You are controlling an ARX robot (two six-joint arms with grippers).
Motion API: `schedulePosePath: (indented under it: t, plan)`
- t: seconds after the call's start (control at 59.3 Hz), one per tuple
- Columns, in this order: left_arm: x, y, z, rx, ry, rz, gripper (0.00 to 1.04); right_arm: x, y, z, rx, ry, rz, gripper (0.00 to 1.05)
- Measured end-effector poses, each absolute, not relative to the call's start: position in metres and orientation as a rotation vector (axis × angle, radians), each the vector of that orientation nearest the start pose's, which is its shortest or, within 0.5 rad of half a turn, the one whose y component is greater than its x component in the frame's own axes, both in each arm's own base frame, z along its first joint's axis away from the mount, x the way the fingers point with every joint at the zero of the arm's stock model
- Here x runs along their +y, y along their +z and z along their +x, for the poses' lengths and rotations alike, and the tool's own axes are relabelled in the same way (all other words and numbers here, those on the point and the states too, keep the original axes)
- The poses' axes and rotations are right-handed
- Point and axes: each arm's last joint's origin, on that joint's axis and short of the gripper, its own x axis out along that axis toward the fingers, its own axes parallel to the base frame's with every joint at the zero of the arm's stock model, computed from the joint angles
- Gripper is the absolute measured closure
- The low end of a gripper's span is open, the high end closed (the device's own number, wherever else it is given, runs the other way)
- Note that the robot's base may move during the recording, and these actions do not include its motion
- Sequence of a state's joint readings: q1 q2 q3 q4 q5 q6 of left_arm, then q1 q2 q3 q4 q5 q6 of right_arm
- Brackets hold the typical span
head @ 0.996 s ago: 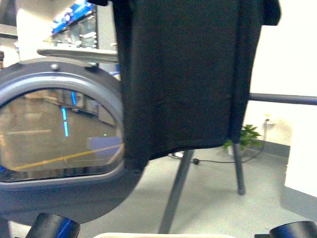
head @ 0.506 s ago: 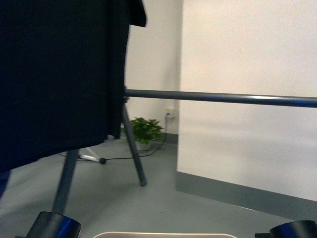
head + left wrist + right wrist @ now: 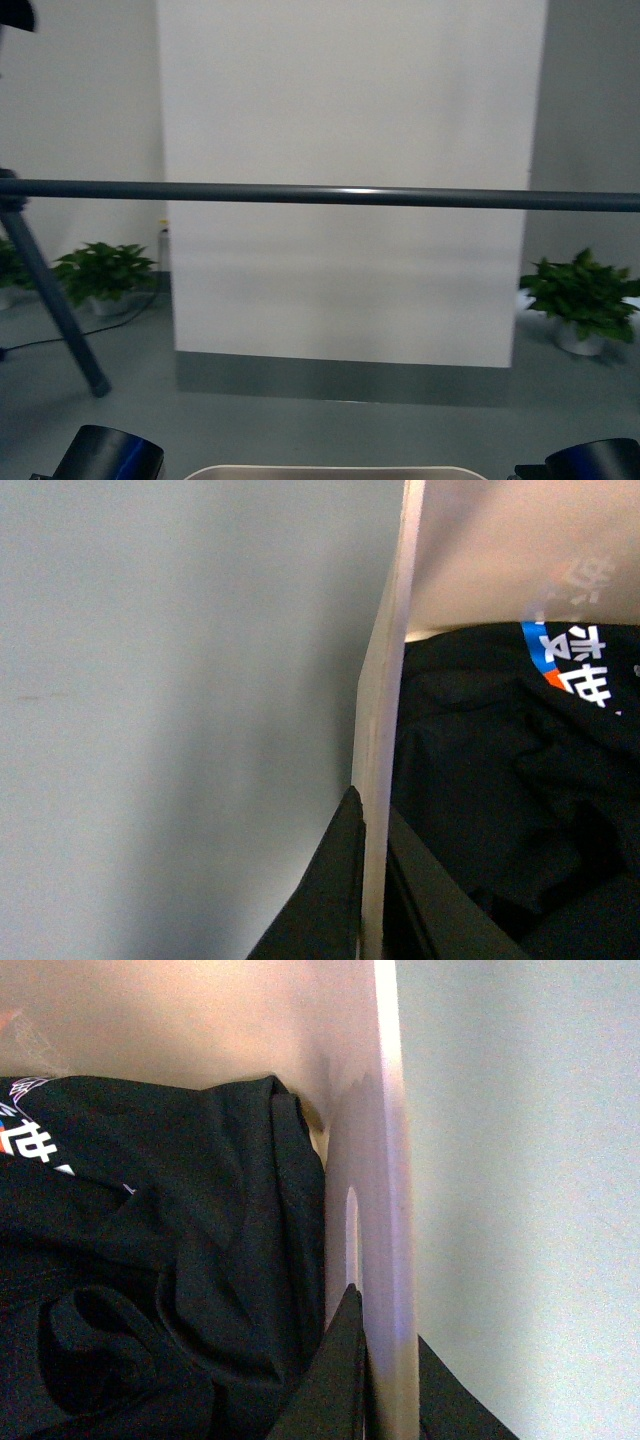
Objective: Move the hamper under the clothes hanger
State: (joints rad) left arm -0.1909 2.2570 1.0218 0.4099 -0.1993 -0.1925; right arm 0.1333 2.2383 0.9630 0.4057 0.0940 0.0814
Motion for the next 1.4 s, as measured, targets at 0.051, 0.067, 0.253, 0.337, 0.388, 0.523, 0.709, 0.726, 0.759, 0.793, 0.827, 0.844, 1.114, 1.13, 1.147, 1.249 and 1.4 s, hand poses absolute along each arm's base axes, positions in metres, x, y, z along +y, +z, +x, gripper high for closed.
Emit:
schedulePosePath:
  t: [0.051, 0.067, 0.253, 0.337, 0.388, 0.523, 0.709, 0.726, 0.759, 0.793, 0.827, 0.844, 1.114, 1.13, 1.147, 1.249, 1.4]
  plan:
    - [-0.068, 0.025, 0.384, 0.805, 0.086, -0.022, 1.01, 0.047, 0.020, 0.372, 0.864, 0.002, -0.022, 1.02]
    - [-0.068, 0.025, 0.384, 0.805, 0.086, -0.022, 1.01, 0.047, 0.020, 0.372, 0.865, 0.002, -0.022, 1.02]
    - [-0.069, 0.025, 0.384, 0.805, 0.084, -0.022, 1.01, 0.047, 0.020, 0.371, 0.865, 0.001, -0.022, 1.02]
    - [-0.072, 0.026, 0.383, 0.805, 0.068, -0.022, 1.01, 0.044, 0.020, 0.371, 0.867, -0.010, -0.021, 1.02]
    - [-0.076, 0.026, 0.383, 0.805, 0.048, -0.025, 1.01, 0.040, 0.020, 0.371, 0.867, -0.027, -0.019, 1.02]
    - [-0.078, 0.026, 0.383, 0.807, 0.040, -0.023, 1.01, 0.038, 0.020, 0.372, 0.867, -0.032, -0.019, 1.02]
    - [-0.070, 0.026, 0.384, 0.802, 0.085, -0.019, 1.01, 0.047, 0.020, 0.371, 0.867, 0.001, -0.024, 1.02]
    - [-0.069, 0.026, 0.384, 0.801, 0.088, -0.019, 1.01, 0.048, 0.020, 0.371, 0.867, 0.003, -0.025, 1.02]
    - [-0.068, 0.026, 0.384, 0.801, 0.094, -0.019, 1.01, 0.049, 0.020, 0.370, 0.868, 0.012, -0.024, 1.02]
    - [-0.066, 0.026, 0.384, 0.802, 0.098, -0.021, 1.01, 0.050, 0.020, 0.370, 0.868, 0.018, -0.024, 1.02]
    - [-0.065, 0.026, 0.385, 0.802, 0.101, -0.022, 1.01, 0.051, 0.020, 0.370, 0.868, 0.020, -0.024, 1.02]
    - [-0.065, 0.026, 0.385, 0.802, 0.100, -0.022, 1.01, 0.051, 0.020, 0.370, 0.868, 0.020, -0.024, 1.02]
    - [-0.071, 0.025, 0.383, 0.805, 0.077, -0.022, 1.01, 0.045, 0.020, 0.371, 0.867, -0.003, -0.023, 1.02]
    - [-0.069, 0.025, 0.384, 0.804, 0.090, -0.020, 1.01, 0.049, 0.020, 0.370, 0.868, 0.009, -0.026, 1.02]
    - [-0.068, 0.025, 0.384, 0.803, 0.096, -0.019, 1.01, 0.050, 0.020, 0.370, 0.868, 0.015, -0.026, 1.02]
    - [-0.061, 0.026, 0.385, 0.801, 0.120, -0.023, 1.01, 0.056, 0.020, 0.369, 0.870, 0.047, -0.022, 1.02]
    - [-0.062, 0.025, 0.385, 0.804, 0.105, -0.026, 1.01, 0.054, 0.020, 0.370, 0.868, 0.029, -0.027, 1.02]
